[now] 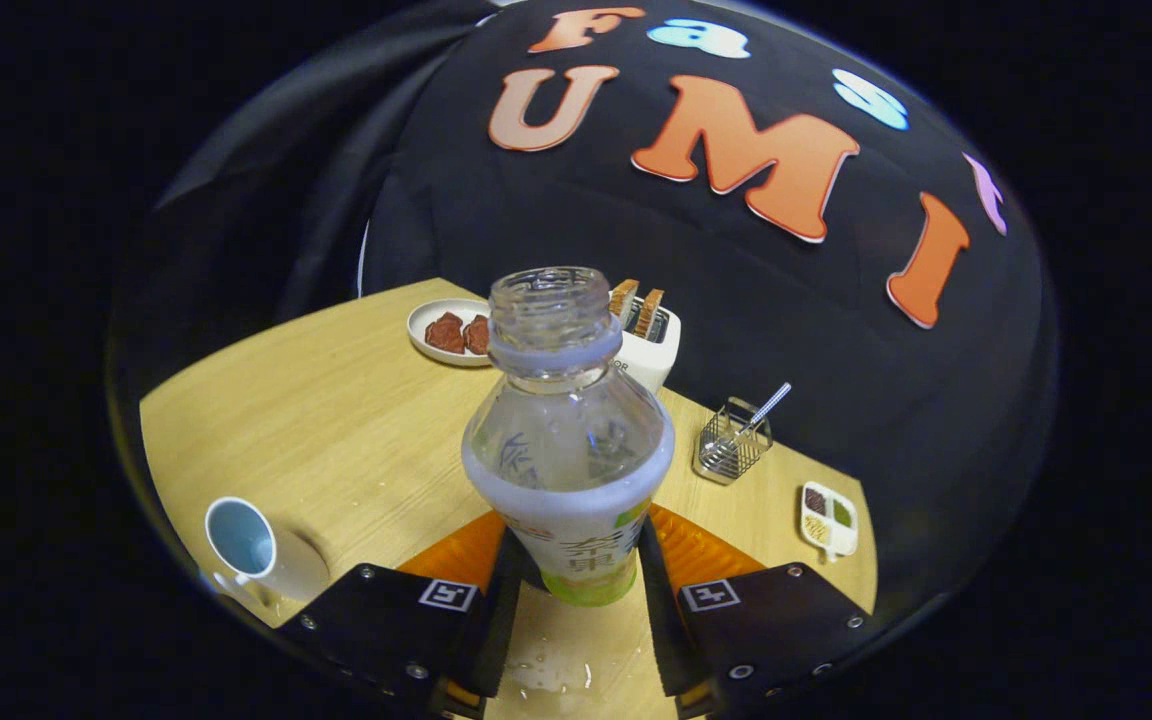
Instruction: Take the bottle from table, then pour the juice into the cup, finally place the bottle on the coaster
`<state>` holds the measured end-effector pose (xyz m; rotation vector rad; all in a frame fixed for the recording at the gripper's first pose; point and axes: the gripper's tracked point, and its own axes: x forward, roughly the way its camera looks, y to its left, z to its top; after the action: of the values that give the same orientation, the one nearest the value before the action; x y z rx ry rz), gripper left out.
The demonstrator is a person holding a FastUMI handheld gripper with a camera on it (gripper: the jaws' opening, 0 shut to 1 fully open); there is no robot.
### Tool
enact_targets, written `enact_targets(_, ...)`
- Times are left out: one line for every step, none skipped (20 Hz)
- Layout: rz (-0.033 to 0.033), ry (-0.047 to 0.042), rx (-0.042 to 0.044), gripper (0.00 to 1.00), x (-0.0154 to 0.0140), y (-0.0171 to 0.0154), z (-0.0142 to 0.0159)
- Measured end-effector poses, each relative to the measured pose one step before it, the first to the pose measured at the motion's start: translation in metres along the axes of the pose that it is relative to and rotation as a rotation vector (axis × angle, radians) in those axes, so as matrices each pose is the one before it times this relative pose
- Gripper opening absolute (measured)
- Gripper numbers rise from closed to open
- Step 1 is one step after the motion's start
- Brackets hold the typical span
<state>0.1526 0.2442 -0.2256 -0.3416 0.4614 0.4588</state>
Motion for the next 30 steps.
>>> enact_targets(0.01695,-0.00323,0.06042,0.60,0.00704,-0.00139,-0.00278)
enact_targets(0.01199,0.00256,0.05186,0.60,0.00492,-0.00227,-0.00411)
enact_targets(0.00754,0.00753,0.04092,0.60,0.00500,-0.00446,-0.00369)
enact_targets(0.00262,0.00151,0.03230,0.60,0.00744,-0.00494,-0.00294)
enact_targets(0.00343,-0.00438,0.02928,0.60,0.00778,-0.00481,-0.00155)
enact_targets(0.00347,-0.00085,0.03452,0.60,0.00883,-0.00387,-0.00206)
enact_targets(0.01008,0.00050,0.03885,0.60,0.00639,-0.00195,-0.00236)
enact_targets(0.00606,0.00933,0.02982,0.60,0.00621,-0.00176,-0.00380)
enact_targets(-0.00372,0.00865,0.01189,0.60,0.00446,-0.00415,-0.00376)
enact_targets(-0.00887,0.00726,-0.00420,0.60,0.00312,-0.00370,-0.00395)
enact_targets(-0.00923,0.00440,-0.00721,0.60,0.00269,-0.00369,-0.00255)
enact_targets(0.00426,0.00383,0.00045,0.60,0.00127,0.00013,-0.00185)
enact_targets(0.00710,0.00339,0.00572,0.60,0.00018,0.00283,-0.00174)
enact_targets(0.00057,-0.00974,0.00437,0.60,0.00018,0.00001,0.00322)
enact_targets(0.00123,0.00276,0.00232,0.62,0.00077,-0.00017,-0.00289)
enact_targets(0.00120,-0.00129,-0.00075,0.62,-0.00056,0.00056,0.00028)
enact_targets(0.00171,0.00241,-0.00058,0.64,0.00000,0.00001,-0.00086)
enact_targets(0.00154,0.00611,0.00083,0.66,-0.00018,0.00073,-0.00144)
enact_targets(-0.00438,0.00772,0.00192,0.68,-0.00146,-0.00036,-0.00138)
enact_targets(-0.00416,0.00560,0.00168,0.70,-0.00045,-0.00087,-0.00062)
enact_targets(-0.00044,0.00336,0.00113,0.76,-0.00237,0.00021,-0.00044)
enact_targets(-0.00018,-0.00005,-0.00028,0.84,-0.00659,0.00109,0.00151)
enact_targets(-0.00083,-0.00279,-0.00291,0.91,-0.00734,0.00060,0.00214)
enact_targets(-0.00421,-0.00345,-0.00269,0.94,-0.00765,-0.00077,0.00268)
enact_targets(-0.00764,-0.00148,0.00051,0.98,-0.00828,-0.00151,0.00191)
enact_targets(-0.00644,-0.00301,0.00647,0.98,-0.00945,-0.00146,0.00195)
enact_targets(-0.00575,-0.00700,0.01152,0.98,-0.01184,-0.00152,0.00490)
enact_targets(-0.00865,-0.01132,0.01097,0.98,-0.01179,-0.00280,0.00649)
enact_targets(-0.01318,-0.01478,0.00275,0.98,-0.01411,-0.00518,0.00738)
enact_targets(-0.01783,-0.01810,-0.00312,0.98,-0.01363,-0.00609,0.01007)
